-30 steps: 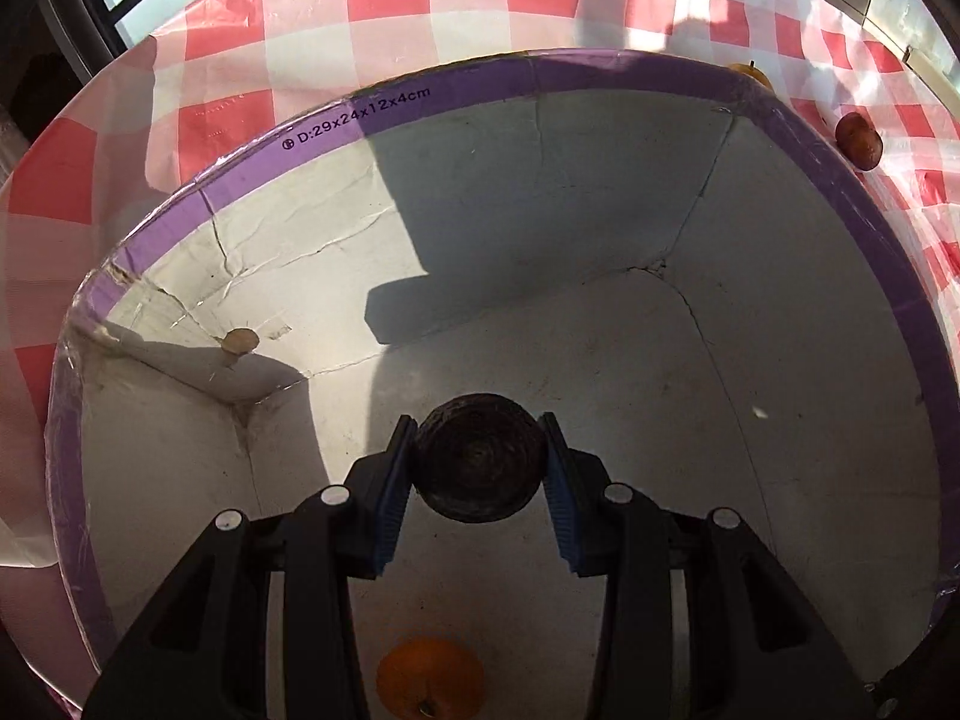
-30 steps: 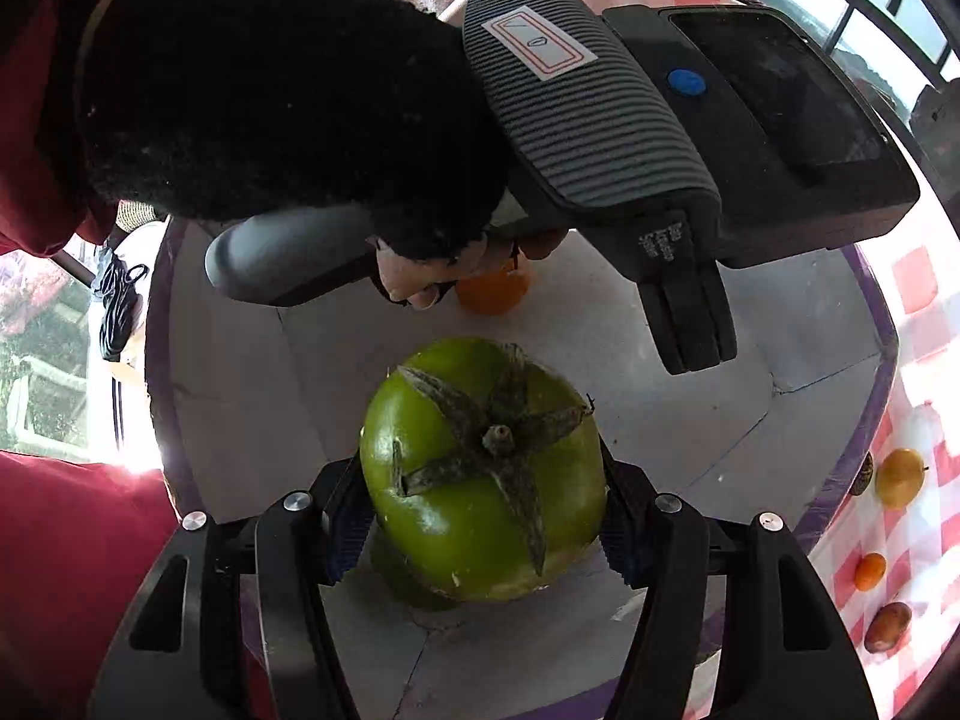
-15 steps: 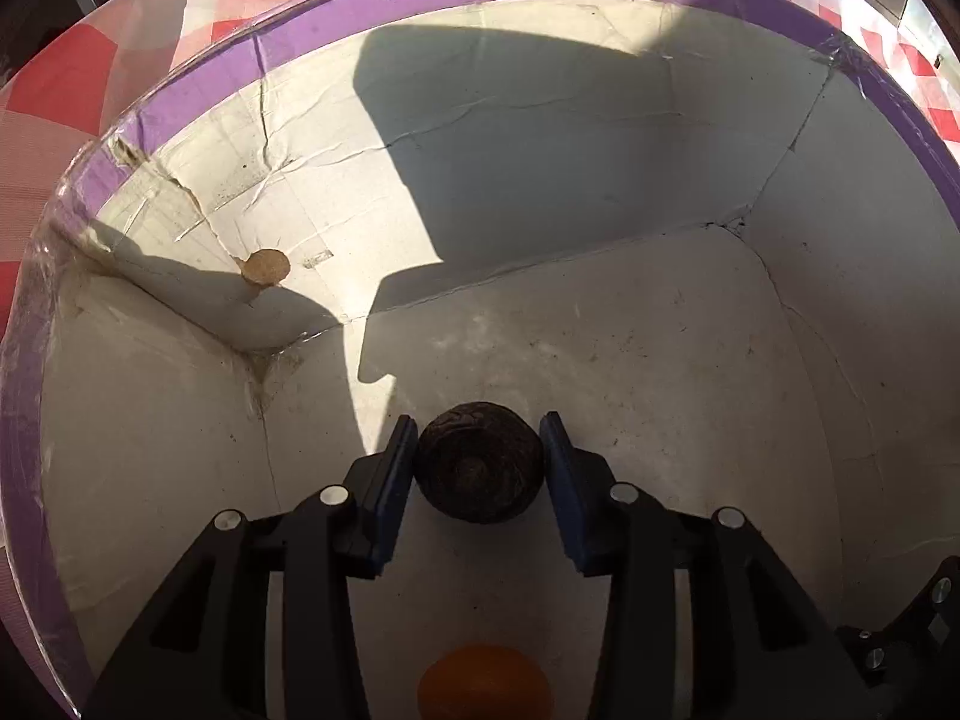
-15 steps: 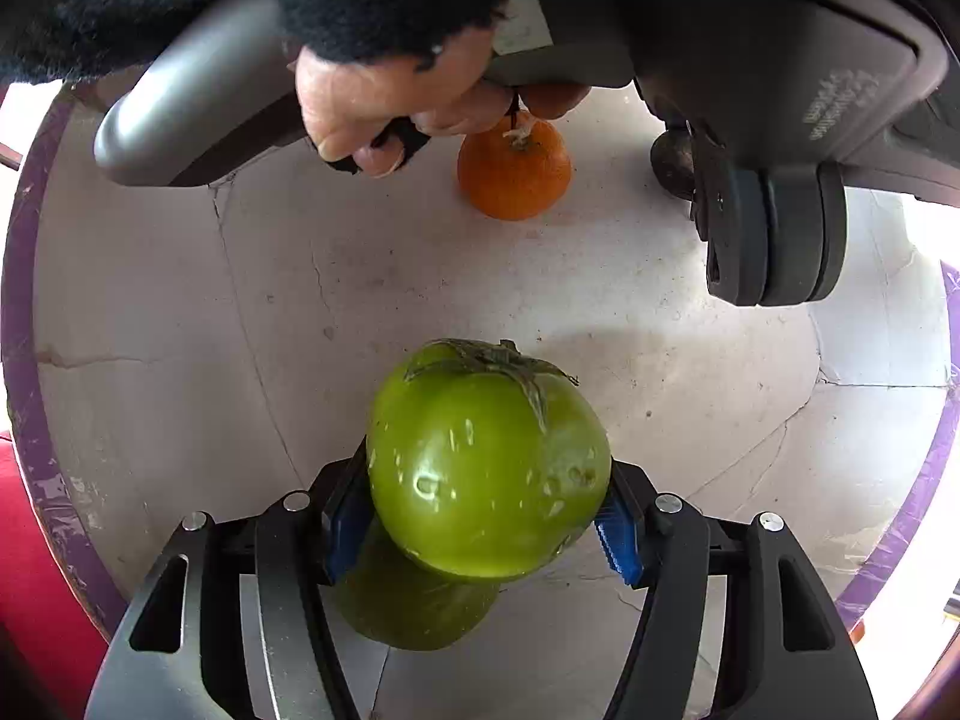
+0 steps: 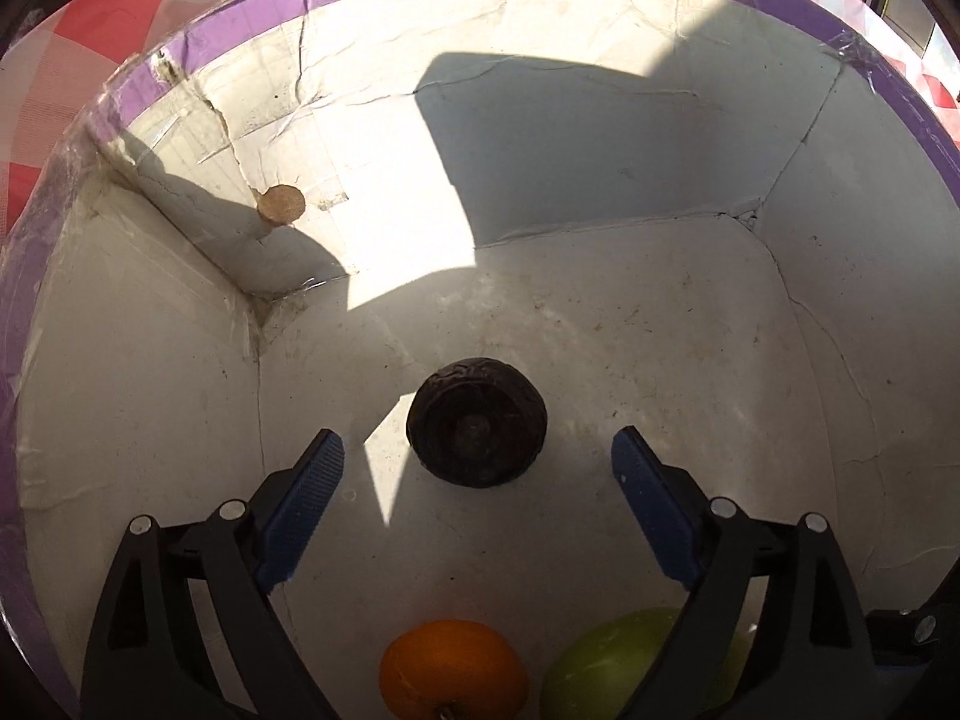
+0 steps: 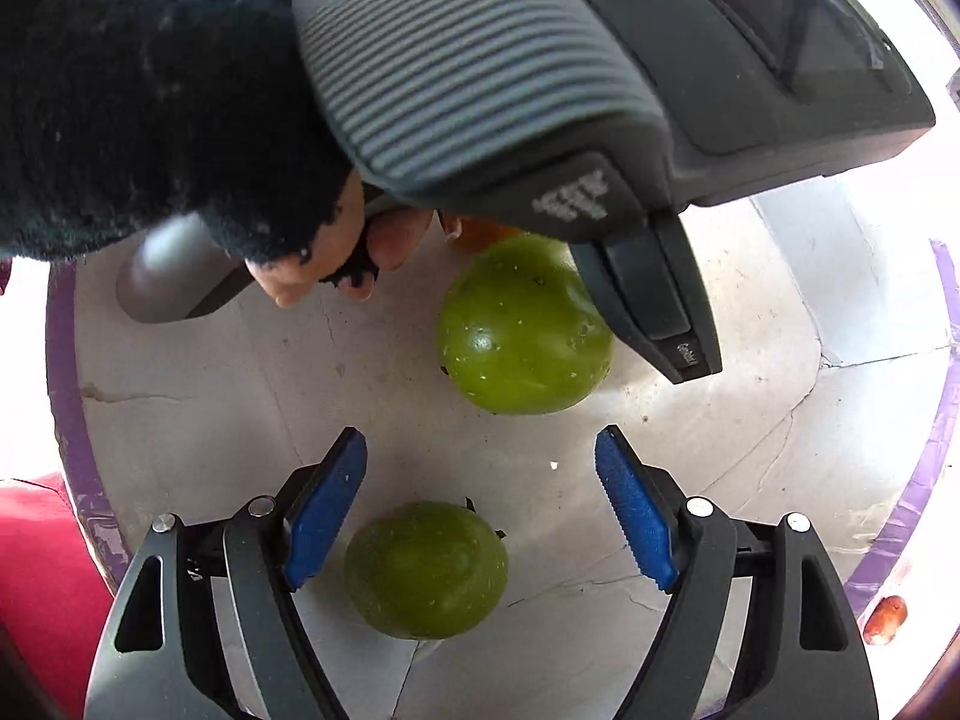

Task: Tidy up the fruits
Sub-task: 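Grasp the brown apple with the right tool while the left tool grasps an orange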

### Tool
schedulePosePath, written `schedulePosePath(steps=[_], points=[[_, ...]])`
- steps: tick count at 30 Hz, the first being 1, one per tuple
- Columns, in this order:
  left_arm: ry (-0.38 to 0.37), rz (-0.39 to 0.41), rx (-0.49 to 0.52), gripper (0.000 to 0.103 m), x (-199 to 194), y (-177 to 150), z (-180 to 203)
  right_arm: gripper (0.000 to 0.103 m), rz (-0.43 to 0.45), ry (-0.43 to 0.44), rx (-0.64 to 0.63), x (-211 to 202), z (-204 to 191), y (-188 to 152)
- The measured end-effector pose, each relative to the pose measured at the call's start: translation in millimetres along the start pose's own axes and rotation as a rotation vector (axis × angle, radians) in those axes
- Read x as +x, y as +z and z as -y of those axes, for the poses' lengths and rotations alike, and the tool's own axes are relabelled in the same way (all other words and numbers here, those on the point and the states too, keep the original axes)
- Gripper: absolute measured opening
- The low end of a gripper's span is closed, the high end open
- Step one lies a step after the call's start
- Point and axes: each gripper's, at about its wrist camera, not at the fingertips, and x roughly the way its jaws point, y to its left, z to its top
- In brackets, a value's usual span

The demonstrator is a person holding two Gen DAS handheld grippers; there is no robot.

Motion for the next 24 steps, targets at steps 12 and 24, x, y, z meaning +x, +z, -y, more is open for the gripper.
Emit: schedulePosePath(steps=[12,24], points=[[0.214,0.288,-0.264,0.097,-104.8,16.2,-2.8,0.088,0.431,0.091,0.125,-99.6,66.7,-58.8],[0.254,0.602,-0.269,0.101,-169.0,95.0,96.5,0.087,0.702,0.056,0.68,-163.9,176.0,-156.3]])
